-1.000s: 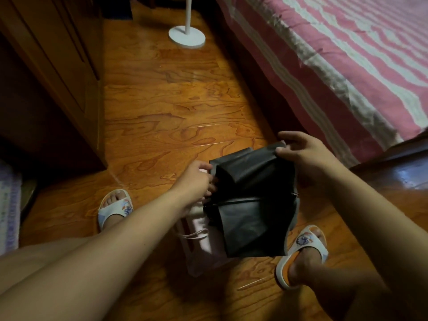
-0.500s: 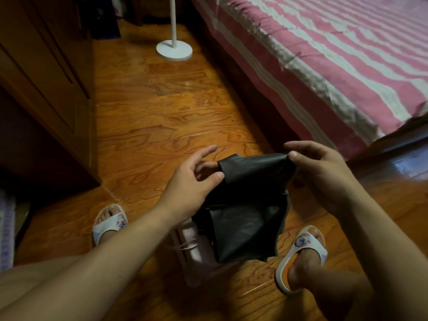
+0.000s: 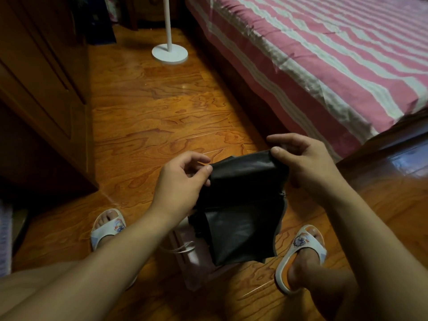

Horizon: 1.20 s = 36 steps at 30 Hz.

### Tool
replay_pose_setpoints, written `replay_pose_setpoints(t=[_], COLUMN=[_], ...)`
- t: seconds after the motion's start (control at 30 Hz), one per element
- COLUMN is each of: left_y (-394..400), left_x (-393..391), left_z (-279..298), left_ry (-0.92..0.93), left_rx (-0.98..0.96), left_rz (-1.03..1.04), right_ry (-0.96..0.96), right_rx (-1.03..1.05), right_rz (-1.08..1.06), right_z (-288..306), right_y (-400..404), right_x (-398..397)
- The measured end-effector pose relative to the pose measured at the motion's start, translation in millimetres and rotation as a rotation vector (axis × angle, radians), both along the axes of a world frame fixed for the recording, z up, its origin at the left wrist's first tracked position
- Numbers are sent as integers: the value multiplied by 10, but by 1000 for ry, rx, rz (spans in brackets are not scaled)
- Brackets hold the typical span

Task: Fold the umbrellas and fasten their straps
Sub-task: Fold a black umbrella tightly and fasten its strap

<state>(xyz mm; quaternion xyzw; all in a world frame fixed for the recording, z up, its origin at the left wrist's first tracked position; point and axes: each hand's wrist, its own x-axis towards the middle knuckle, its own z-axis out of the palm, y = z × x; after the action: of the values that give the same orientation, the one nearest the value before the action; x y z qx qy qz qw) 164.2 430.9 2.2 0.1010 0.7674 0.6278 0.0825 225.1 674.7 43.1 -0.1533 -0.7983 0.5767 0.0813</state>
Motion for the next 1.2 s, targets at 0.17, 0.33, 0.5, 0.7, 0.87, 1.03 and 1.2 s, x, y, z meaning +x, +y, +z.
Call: replay_pose_setpoints(t=[0.17, 0.33, 0.5, 0.7, 0.87, 1.03, 1.2], left_y=[-25, 3, 18, 13, 43, 18, -18], left_x=[-18, -136, -150, -34, 5, -98, -127], left_z=[-47, -96, -65, -110, -64, -102, -22], left_ry=[4, 62, 33, 30, 52, 180, 86], left_rx=[-133, -210, -58, -12, 17, -3, -59], left_rz=[-123, -215, -193, -194, -201, 2, -317], right_ry=[23, 38, 69, -102, 36, 17, 17], right_rx=[52, 204, 434, 389, 256, 162, 70], right_rz=[6, 60, 90, 286, 201, 176, 212], right_z=[22, 88, 140, -13, 32, -4, 17], right_y=[36, 75, 228, 345, 374, 402, 385], right_x=[8, 57, 90, 21, 50, 77, 107])
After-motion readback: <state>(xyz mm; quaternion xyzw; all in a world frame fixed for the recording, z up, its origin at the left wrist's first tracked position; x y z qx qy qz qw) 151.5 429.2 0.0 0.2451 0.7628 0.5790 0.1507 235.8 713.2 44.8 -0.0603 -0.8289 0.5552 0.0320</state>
